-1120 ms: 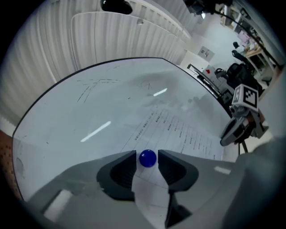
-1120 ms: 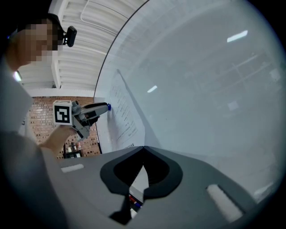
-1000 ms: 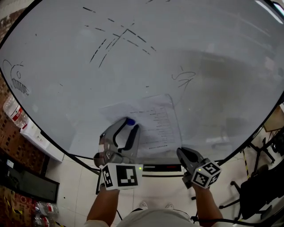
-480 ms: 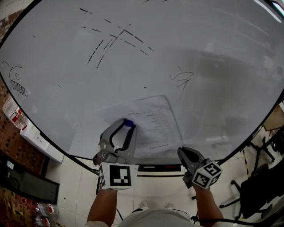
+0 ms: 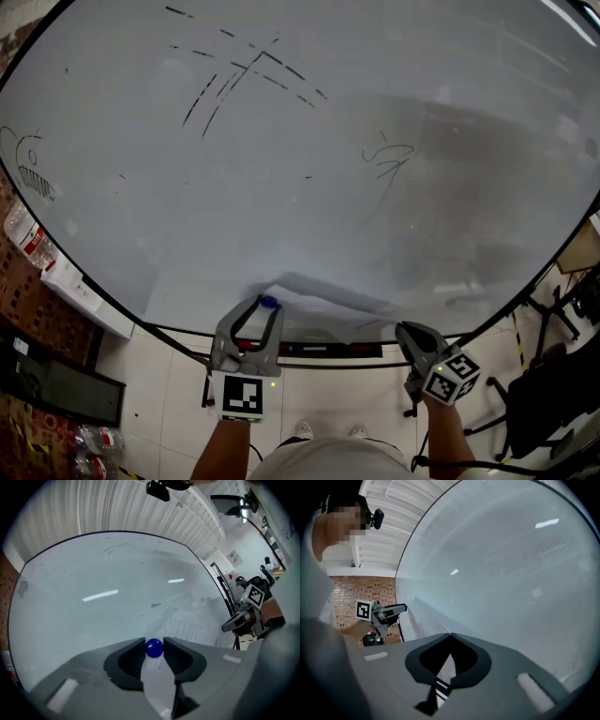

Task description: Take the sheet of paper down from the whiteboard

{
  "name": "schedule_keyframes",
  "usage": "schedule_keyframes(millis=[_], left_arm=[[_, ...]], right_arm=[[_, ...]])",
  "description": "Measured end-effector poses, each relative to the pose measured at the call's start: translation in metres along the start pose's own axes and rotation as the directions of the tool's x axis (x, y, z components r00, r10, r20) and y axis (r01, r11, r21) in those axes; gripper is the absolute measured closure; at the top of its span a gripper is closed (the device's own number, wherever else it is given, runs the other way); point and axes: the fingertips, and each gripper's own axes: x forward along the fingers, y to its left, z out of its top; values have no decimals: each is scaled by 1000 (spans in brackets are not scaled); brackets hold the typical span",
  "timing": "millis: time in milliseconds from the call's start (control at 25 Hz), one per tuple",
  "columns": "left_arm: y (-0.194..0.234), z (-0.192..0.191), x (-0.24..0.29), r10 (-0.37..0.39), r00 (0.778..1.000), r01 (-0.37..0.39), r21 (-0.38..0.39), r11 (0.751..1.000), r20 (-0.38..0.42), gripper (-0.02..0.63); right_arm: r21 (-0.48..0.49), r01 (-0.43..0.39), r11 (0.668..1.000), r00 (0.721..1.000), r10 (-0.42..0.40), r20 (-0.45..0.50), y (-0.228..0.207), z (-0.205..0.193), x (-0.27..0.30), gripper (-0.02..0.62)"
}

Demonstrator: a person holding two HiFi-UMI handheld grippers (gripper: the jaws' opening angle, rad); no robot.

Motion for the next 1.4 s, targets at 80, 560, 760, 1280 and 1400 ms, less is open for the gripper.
schedule_keyframes(millis=[80, 560, 760, 1280, 1400], left_arm=[[-1, -12, -10, 17, 1000, -17, -74, 997, -2, 477], [-11, -103, -58, 41, 991, -75, -269, 960, -129, 477], [-24, -120, -49, 14, 991, -60, -353, 934, -132, 477], [-32, -123, -48, -9, 987, -55, -389, 920, -161, 477], [-32, -124, -48, -9, 986, -58, -395, 917, -167, 477]], right_arm=[[-16, 27, 999, 999, -28, -31, -8, -13, -11, 588], [-42, 148, 988, 982, -152, -115, -37, -59, -67, 588], [-86, 135, 987, 984, -144, -107, -31, -53, -63, 589], [-168, 166, 972, 986, -168, 3, -27, -15, -62, 589], [-170, 165, 972, 986, -165, 10, -26, -12, -62, 589]])
